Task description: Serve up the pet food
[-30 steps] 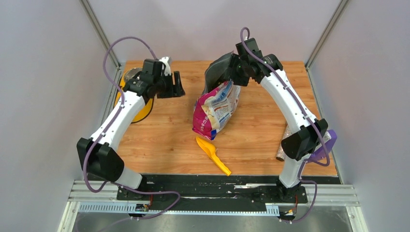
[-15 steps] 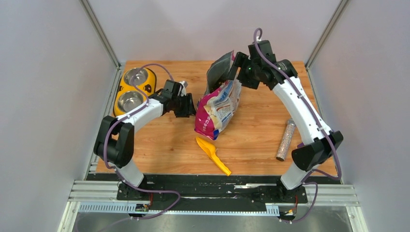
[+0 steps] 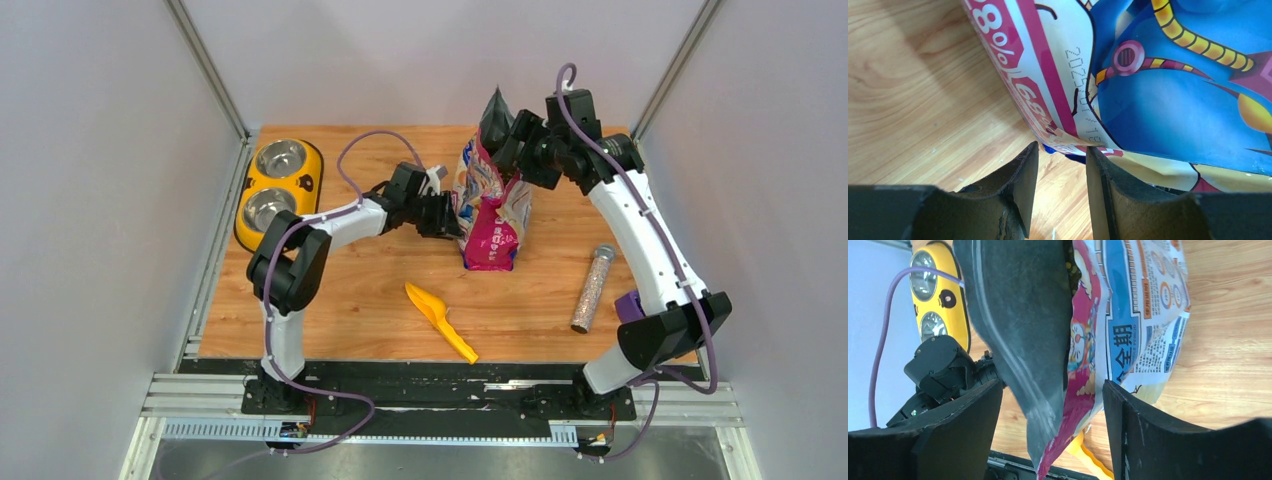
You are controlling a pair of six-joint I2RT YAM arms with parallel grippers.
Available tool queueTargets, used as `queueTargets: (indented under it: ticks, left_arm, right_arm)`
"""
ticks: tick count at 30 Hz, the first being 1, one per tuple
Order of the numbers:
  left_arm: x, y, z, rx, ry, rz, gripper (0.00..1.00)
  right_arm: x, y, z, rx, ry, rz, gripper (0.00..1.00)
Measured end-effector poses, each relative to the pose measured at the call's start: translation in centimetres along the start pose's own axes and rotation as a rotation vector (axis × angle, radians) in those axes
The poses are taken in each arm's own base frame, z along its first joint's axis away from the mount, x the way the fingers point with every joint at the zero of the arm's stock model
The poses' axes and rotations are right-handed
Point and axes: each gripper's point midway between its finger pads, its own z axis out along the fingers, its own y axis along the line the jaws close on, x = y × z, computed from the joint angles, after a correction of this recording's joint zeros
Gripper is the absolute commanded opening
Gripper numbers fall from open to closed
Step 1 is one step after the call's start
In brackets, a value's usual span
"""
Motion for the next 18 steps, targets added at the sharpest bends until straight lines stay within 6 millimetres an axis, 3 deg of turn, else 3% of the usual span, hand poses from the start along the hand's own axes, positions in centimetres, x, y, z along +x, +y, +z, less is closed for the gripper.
queueTargets:
  ticks: [3,6,10,13,18]
  left_arm:
    - [-0.2,-0.7,0.6,0.004,-0.007,0.015,0.48]
    - [-0.4,-0.3,0.4,-0.04,-0.014,0.014,0.55]
    - [-1.1,1.6,-2.0,-0.181,-0.05,0.012,0.7]
    - [-2.3,2.8,-6.4,-0.277,-0.121,0.004,0.77]
    - [-6.1,7.1,-17.4,-0.468,-0.327,-0.04,0.91]
  right_arm:
    - [-0.8,-1.1,-0.9,0.01,-0.027,0.022,0.72]
    - [-1.8,-1.5,-2.4,-0.001,-0.065,0.032,0.72]
    - [-2.4,-0.9,-5.0,-0.045,-0.11,0.014,0.72]
    - [-2.6,-0.1,-6.7,-0.091,-0.139,0.0,0.73]
    - [-2.4,1.2,-8.9,-0.173,-0.15,-0.029,0.74]
